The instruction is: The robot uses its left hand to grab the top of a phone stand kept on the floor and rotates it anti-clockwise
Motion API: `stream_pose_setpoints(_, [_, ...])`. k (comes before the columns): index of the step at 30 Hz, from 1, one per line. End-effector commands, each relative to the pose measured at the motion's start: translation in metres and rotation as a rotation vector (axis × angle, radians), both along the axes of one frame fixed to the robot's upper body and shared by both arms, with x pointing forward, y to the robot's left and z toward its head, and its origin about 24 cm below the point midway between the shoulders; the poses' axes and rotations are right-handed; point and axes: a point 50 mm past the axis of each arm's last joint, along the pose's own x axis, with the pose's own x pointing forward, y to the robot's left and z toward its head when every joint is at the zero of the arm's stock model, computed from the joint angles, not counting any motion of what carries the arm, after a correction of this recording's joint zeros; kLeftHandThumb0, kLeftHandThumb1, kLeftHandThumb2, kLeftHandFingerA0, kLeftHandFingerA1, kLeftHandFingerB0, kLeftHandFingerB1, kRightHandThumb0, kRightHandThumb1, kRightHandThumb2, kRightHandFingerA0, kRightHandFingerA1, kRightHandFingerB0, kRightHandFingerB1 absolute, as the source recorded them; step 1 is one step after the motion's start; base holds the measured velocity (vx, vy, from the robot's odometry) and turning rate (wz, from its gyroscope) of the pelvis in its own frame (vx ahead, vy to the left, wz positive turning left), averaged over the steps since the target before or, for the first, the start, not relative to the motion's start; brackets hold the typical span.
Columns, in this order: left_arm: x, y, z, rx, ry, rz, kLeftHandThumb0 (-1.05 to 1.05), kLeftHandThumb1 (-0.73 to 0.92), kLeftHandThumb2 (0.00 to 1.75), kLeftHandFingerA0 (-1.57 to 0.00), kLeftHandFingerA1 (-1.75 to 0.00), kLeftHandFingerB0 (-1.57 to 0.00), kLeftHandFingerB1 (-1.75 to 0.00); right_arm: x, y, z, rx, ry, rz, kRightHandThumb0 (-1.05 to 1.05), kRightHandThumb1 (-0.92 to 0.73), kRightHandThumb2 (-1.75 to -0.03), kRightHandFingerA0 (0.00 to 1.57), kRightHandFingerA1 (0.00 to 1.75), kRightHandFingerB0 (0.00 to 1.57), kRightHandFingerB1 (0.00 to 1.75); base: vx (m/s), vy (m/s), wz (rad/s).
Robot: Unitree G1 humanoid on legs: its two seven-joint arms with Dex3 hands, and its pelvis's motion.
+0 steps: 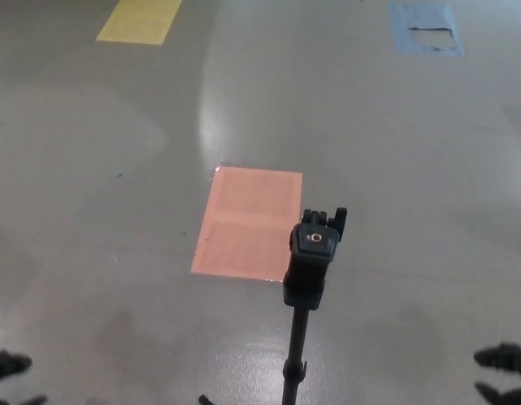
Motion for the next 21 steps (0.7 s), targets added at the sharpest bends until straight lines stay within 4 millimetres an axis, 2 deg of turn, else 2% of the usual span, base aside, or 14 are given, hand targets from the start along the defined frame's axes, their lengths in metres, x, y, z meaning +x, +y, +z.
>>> stream_pose_setpoints(1, [0.006,0.015,0.016,0.037,0.066,-0.105,-0.51,0.59,0.79,-0.24,-0.43,-0.10,-0.37,0.008,-0.014,0.013,-0.026,0.049,0.079,-0.45,-0.73,-0.78,0.34,0.46,0.20,0.38,0.00,0.000,0.00])
stream_pose_setpoints(2, [0.006,0.016,0.016,0.035,0.065,-0.104,-0.51,0.59,0.79,-0.24,-0.43,-0.10,-0.37,0.008,-0.014,0.013,-0.025,0.050,0.080,-0.45,-0.73,-0.78,0.34,0.46,0.20,0.38,0.00,0.000,0.00])
stream_pose_setpoints(3, [0.005,0.015,0.015,0.034,0.038,-0.093,-0.43,0.70,0.63,-0.45,-0.37,-0.18,-0.29,0.007,-0.014,0.012,-0.023,0.056,0.081,-0.45,-0.73,-0.79,0.34,0.46,0.20,0.38,0.00,0.000,0.00])
stream_pose_setpoints(5, [0.006,0.011,0.014,0.021,-0.026,-0.078,-0.46,0.69,0.63,-0.47,-0.38,-0.19,-0.28,0.007,-0.014,0.011,-0.019,0.058,0.076,-0.45,-0.72,-0.79,0.35,0.47,0.20,0.39,0.00,0.000,0.00])
stream_pose_setpoints(6, [0.006,0.008,0.014,0.011,-0.074,-0.084,-0.52,0.56,0.76,-0.31,-0.45,-0.13,-0.36,0.005,-0.015,0.010,-0.016,0.062,0.072,-0.45,-0.72,-0.78,0.35,0.47,0.19,0.38,0.00,0.000,0.00])
stream_pose_setpoints(9, [0.009,-0.003,0.015,-0.012,-0.181,-0.104,-0.52,0.54,0.75,-0.33,-0.45,-0.11,-0.36,0.003,-0.015,0.008,-0.012,0.068,0.067,-0.46,-0.72,-0.79,0.36,0.47,0.19,0.38,0.00,0.000,0.00])
stream_pose_setpoints(11, [0.010,-0.009,0.015,-0.025,-0.223,-0.116,-0.54,0.53,0.75,-0.27,-0.42,-0.09,-0.35,0.002,-0.016,0.007,-0.019,0.074,0.070,-0.47,-0.71,-0.81,0.36,0.48,0.17,0.38,0.00,0.000,0.00])
stream_pose_setpoints(12, [0.013,-0.015,0.018,-0.040,-0.266,-0.142,-0.53,0.52,0.72,-0.18,-0.39,-0.08,-0.33,0.001,-0.016,0.007,-0.026,0.076,0.076,-0.46,-0.71,-0.81,0.37,0.48,0.18,0.38,0.00,0.000,0.00])
stream_pose_setpoints(17, [0.022,-0.040,0.038,-0.098,-0.463,-0.249,-0.52,0.48,0.70,-0.16,-0.40,-0.08,-0.33,-0.002,-0.017,0.004,-0.024,0.088,0.077,-0.46,-0.72,-0.79,0.34,0.47,0.18,0.38,0.00,0.000,0.00])
stream_pose_setpoints(18, [0.023,-0.046,0.045,-0.108,-0.505,-0.287,-0.29,0.44,0.94,-0.01,-0.48,0.00,-0.48,-0.003,-0.017,0.004,-0.023,0.090,0.079,-0.45,-0.72,-0.80,0.35,0.48,0.16,0.38,0.00,0.000,0.00])
stream_pose_setpoints(19, [0.025,-0.058,0.058,-0.121,-0.570,-0.353,-0.30,0.42,0.94,-0.01,-0.48,0.00,-0.48,-0.003,-0.017,0.004,-0.021,0.092,0.081,-0.45,-0.73,-0.78,0.34,0.47,0.17,0.37,0.00,0.000,0.00])
stream_pose_setpoints(21, [0.025,-0.064,0.065,-0.125,-0.600,-0.390,-0.30,0.42,0.94,-0.01,-0.48,0.00,-0.48,-0.003,-0.017,0.003,-0.018,0.093,0.080,-0.45,-0.73,-0.78,0.34,0.47,0.17,0.37,0.00,0.000,0.00])
